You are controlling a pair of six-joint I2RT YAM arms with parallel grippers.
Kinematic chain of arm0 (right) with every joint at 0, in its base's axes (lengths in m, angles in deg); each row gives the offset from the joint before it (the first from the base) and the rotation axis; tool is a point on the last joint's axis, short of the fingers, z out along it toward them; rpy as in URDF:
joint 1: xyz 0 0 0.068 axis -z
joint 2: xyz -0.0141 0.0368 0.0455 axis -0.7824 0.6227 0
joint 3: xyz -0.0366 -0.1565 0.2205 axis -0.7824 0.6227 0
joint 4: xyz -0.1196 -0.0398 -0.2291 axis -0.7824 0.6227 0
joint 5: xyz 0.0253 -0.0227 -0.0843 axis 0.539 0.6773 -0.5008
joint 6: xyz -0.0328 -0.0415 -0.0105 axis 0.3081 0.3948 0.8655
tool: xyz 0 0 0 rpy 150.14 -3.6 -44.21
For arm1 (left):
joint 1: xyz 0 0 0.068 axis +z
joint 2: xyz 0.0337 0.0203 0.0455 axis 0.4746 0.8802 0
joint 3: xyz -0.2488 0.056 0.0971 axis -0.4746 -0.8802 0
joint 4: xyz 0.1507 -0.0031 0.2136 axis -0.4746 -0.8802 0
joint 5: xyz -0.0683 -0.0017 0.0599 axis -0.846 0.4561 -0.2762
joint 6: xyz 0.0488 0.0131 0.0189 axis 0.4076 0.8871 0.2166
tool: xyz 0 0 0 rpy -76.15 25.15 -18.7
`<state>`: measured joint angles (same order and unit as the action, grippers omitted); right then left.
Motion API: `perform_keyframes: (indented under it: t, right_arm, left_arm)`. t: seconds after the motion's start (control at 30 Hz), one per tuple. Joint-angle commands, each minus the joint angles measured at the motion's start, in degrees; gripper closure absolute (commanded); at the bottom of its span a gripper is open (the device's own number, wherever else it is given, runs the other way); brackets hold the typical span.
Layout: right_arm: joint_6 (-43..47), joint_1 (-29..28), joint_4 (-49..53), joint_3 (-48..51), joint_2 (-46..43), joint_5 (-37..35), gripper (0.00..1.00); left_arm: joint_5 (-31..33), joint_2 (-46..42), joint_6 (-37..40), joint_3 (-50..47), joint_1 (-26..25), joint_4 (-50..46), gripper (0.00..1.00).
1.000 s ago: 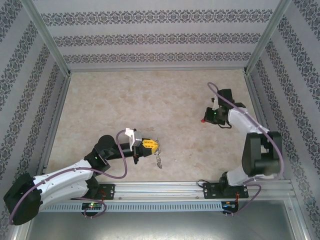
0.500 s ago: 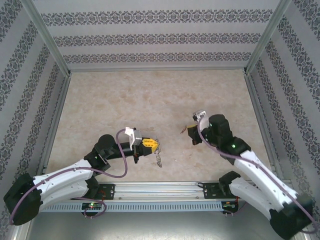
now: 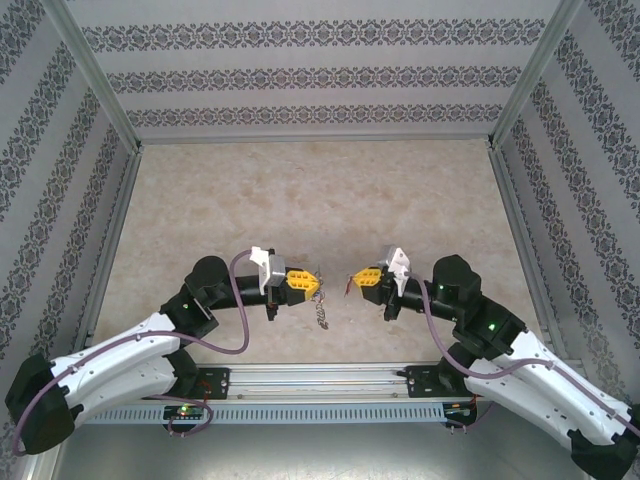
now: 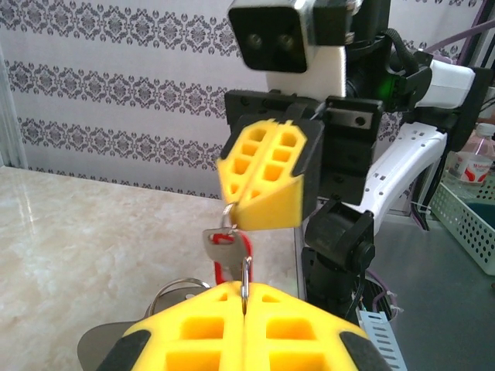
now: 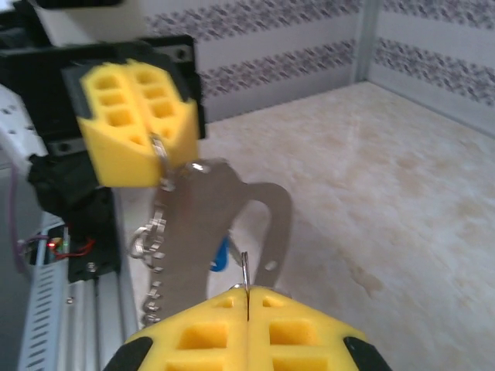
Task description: Put the keys on the keyring
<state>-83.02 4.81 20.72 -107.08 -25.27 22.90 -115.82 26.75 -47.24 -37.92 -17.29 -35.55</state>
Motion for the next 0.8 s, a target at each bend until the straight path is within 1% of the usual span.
perform_keyframes:
  t: [0.0,0.23,0.4,0.77]
  right_arm:
    - [0.54,-2.45,-0.71,-3.35,0.35,2.92,1.0]
    - [-0.66,-6.05,-1.62,-5.49,4.69,1.94,1.0]
    - [-1.3,-6.75,-3.44,-5.54,6.87,1.88,1.0]
    - [-0.38,-8.6,-5.1,-6.98,8.52,0.96,1.0]
  left_arm:
    - [-1.7,-0.29,2.66,2.78,0.71,-3.07,1.0]
    - [-2.98,0.12,3.36,4.12,0.58,-4.25,1.0]
    - [-3.94,0.11,3.39,4.64,0.63,-4.71,1.0]
    - [-4.46,0.42,3.85,4.98,0.64,-5.72,1.0]
